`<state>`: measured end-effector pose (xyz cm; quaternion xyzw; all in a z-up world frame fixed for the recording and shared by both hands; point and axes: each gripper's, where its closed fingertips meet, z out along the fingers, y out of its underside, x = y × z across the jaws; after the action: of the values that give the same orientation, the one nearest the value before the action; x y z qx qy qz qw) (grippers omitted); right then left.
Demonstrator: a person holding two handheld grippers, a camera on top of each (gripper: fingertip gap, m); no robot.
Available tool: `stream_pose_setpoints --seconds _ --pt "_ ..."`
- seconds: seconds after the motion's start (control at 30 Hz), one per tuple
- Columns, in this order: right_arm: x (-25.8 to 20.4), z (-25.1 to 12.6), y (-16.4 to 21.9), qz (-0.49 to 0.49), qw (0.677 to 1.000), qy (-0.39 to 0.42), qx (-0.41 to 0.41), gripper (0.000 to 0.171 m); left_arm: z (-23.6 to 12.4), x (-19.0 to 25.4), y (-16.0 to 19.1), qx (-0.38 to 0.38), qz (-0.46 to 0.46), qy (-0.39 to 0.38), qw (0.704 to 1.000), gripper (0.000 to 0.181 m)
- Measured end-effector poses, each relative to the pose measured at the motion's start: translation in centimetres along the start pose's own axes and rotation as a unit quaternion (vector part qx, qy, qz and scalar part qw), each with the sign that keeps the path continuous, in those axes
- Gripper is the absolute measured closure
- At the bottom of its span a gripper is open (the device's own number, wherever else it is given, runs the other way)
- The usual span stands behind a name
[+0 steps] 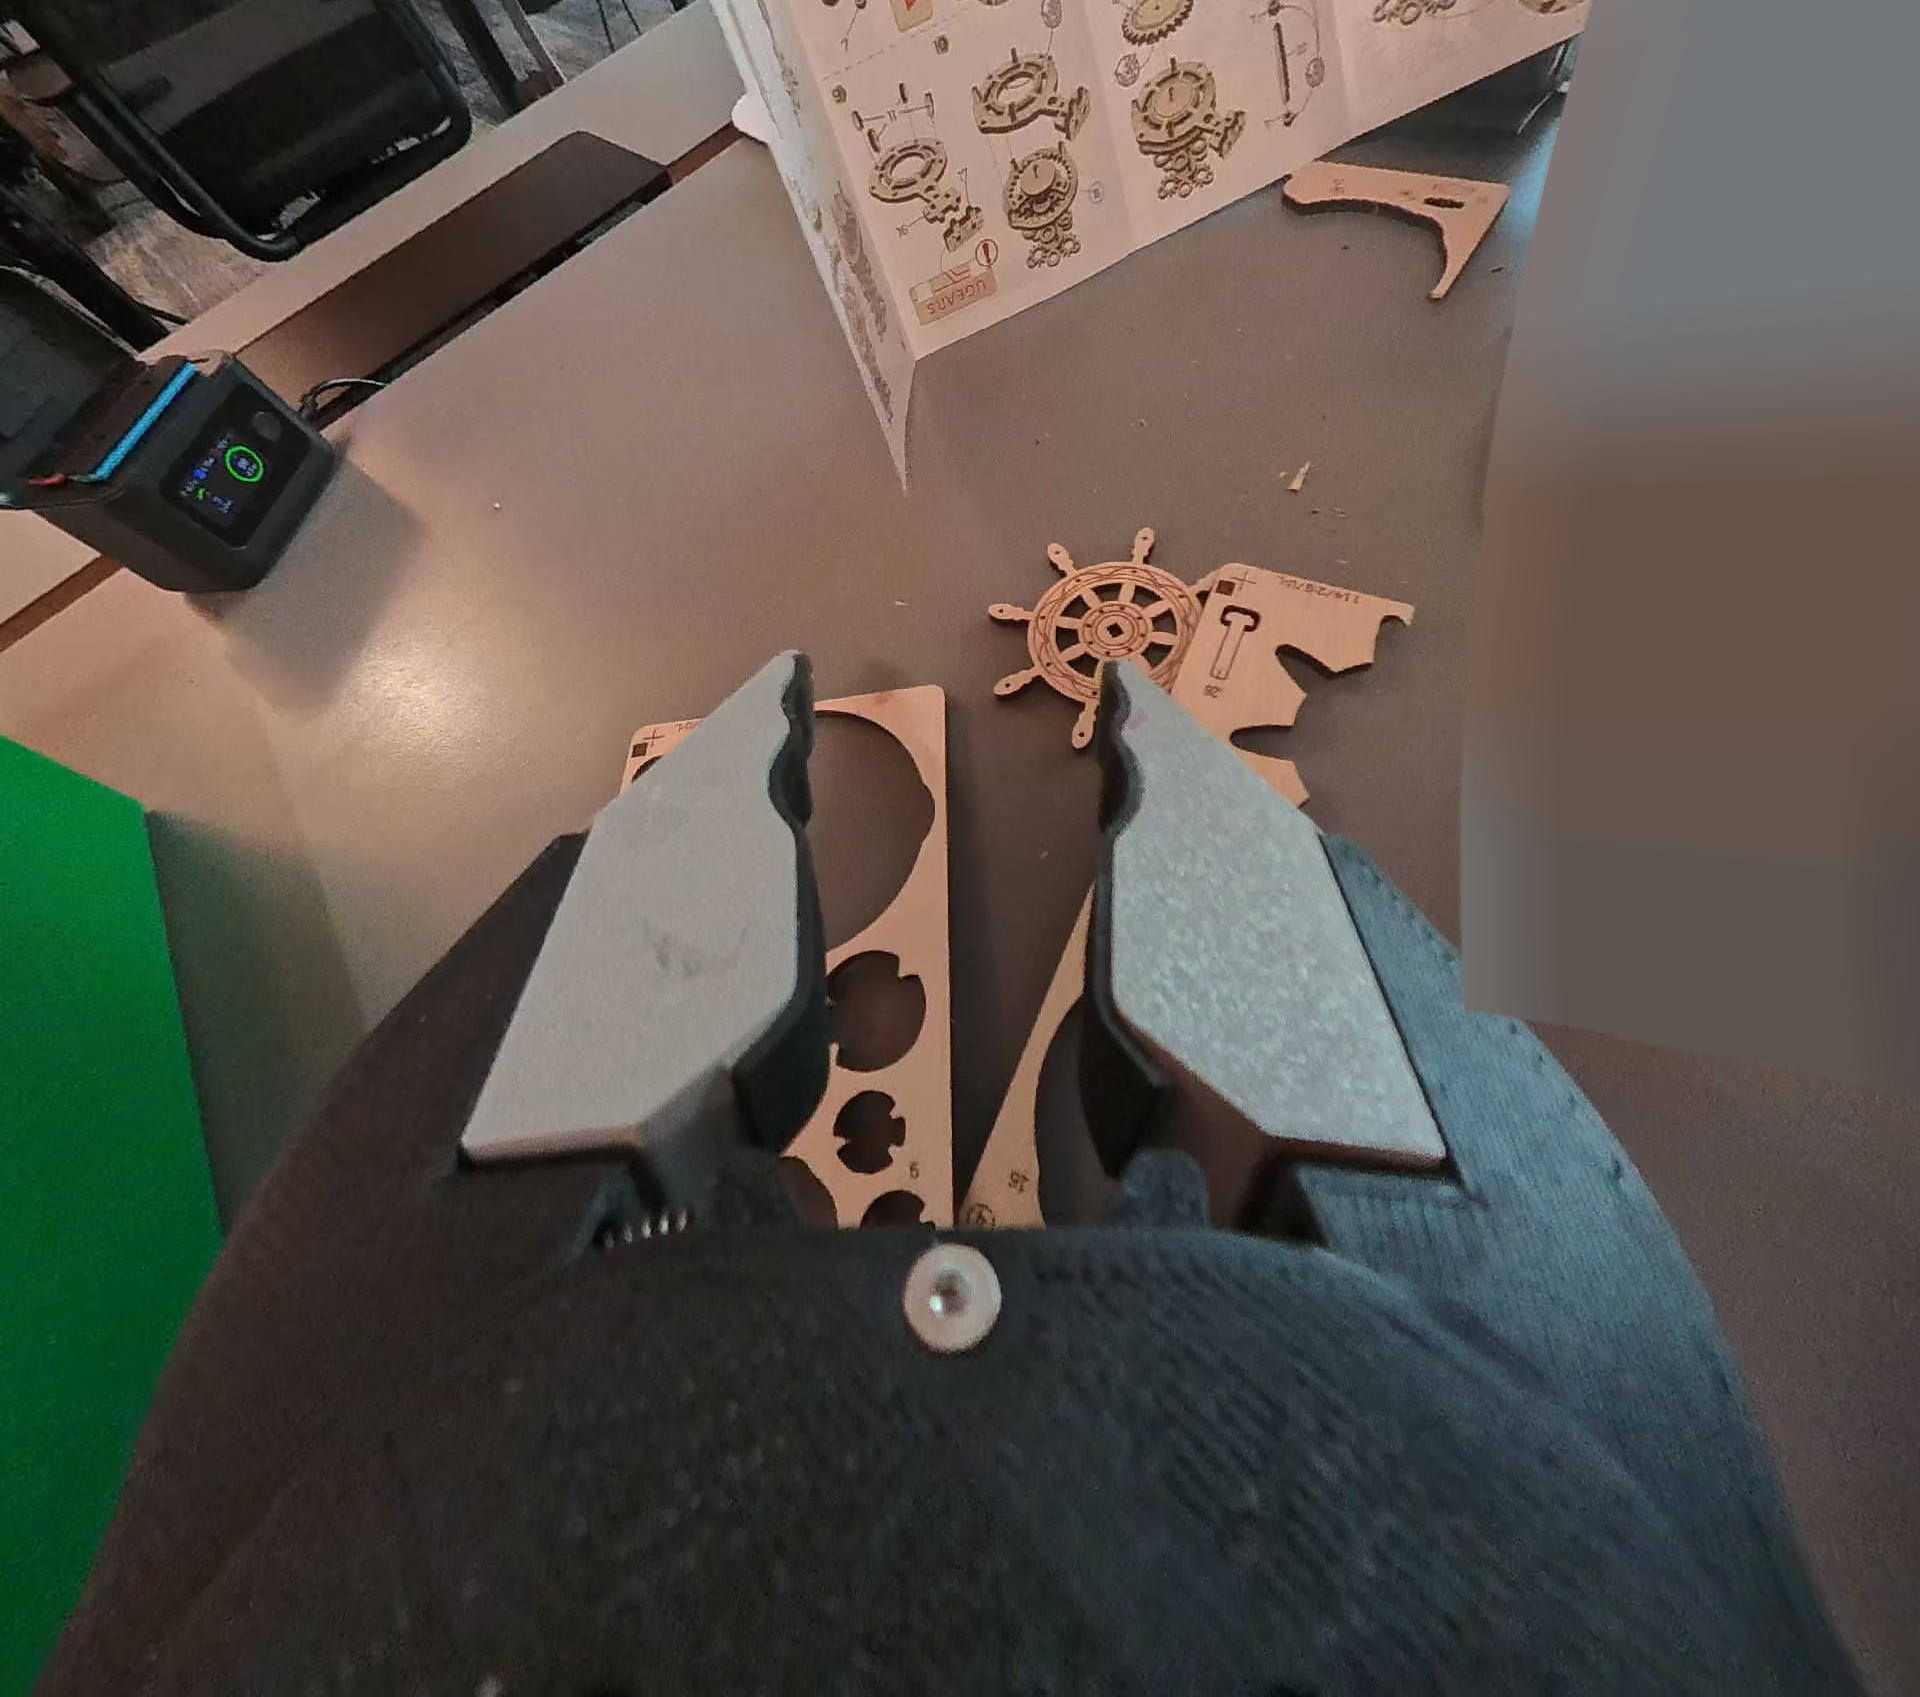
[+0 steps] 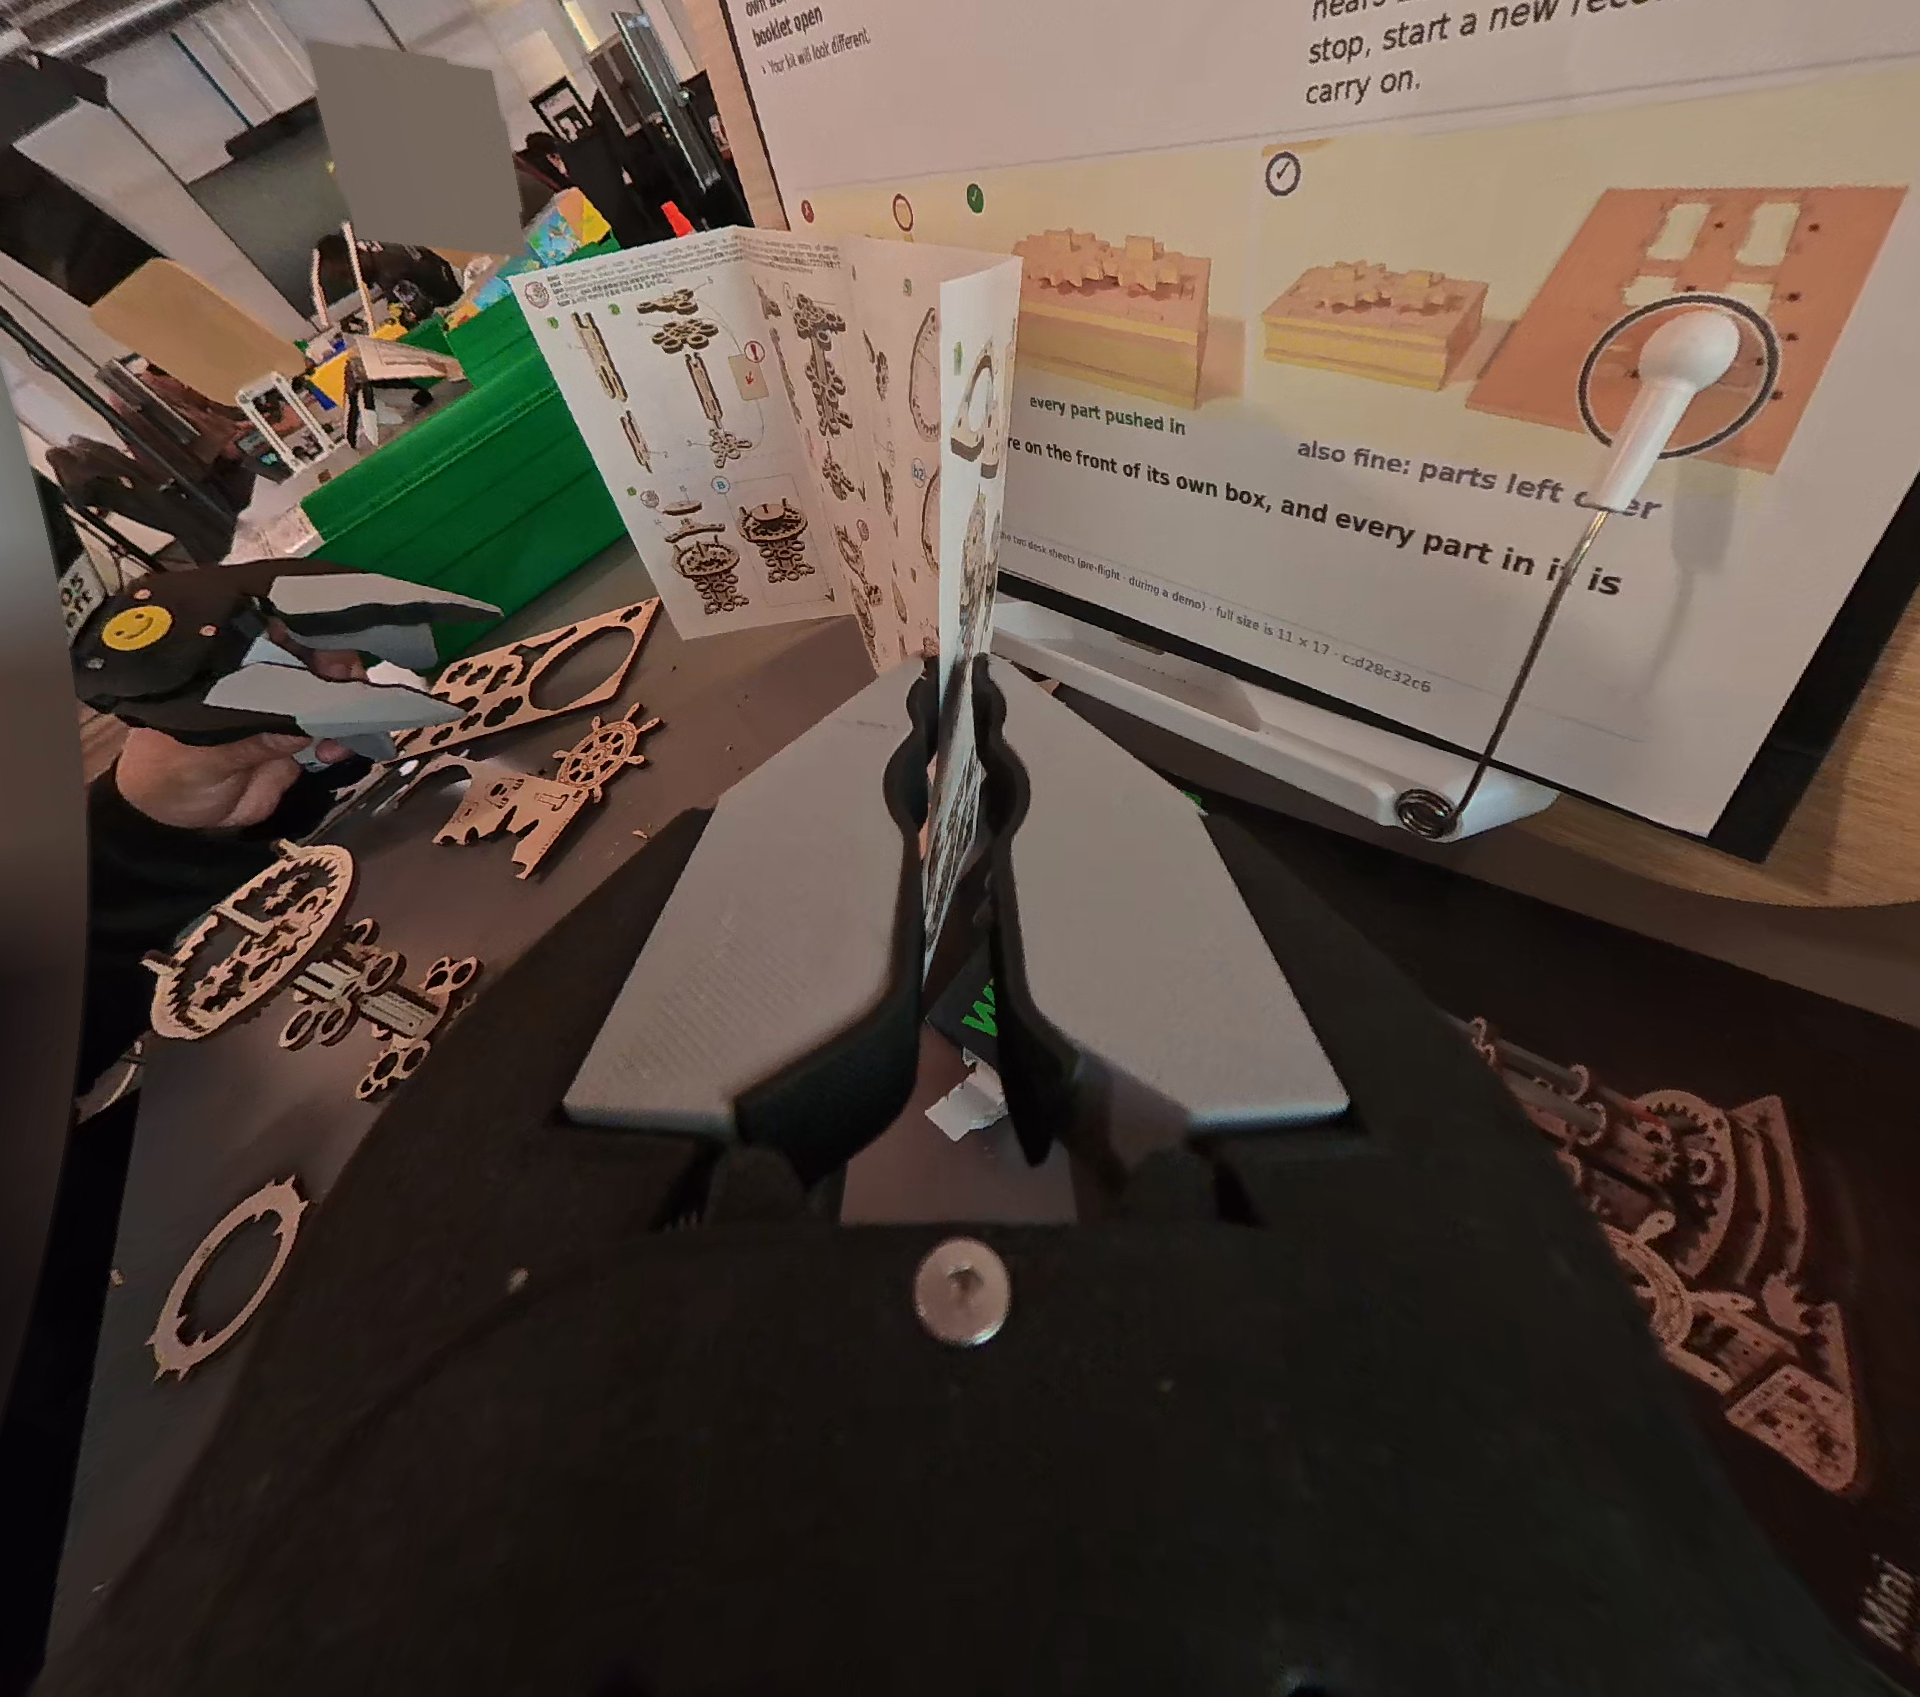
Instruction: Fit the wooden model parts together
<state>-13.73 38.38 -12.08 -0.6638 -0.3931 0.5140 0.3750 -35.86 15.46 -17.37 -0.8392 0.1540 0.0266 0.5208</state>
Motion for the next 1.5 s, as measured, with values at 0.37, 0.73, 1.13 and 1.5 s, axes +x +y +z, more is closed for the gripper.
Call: stream_pose_setpoints --seconds 0.37,0.73,1.13,1.5 --pt "-0.1 -0.2 -0.2 -0.017 1.000 0.010 0.000 0.166 -0.2 0.0 -0.3 0.006 0.000 -0.001 1.000 0.129" --pt "-0.6 0.1 0.0 -0.054 0.998 0.023 -0.013 0.156 -0.1 0.2 -0.2 0.004 0.002 0.000 1.000 0.129" --pt "1.7 0.5 0.9 0.090 0.996 -0.020 -0.017 0.157 0.1 0.3 0.0 -0.001 0.001 0.003 1.000 0.129" --pt "1.5 -0.1 0.4 0.027 0.999 0.016 -0.021 0.146 0.0 -0.1 0.1 0.000 -0.002 -0.003 1.000 0.129"
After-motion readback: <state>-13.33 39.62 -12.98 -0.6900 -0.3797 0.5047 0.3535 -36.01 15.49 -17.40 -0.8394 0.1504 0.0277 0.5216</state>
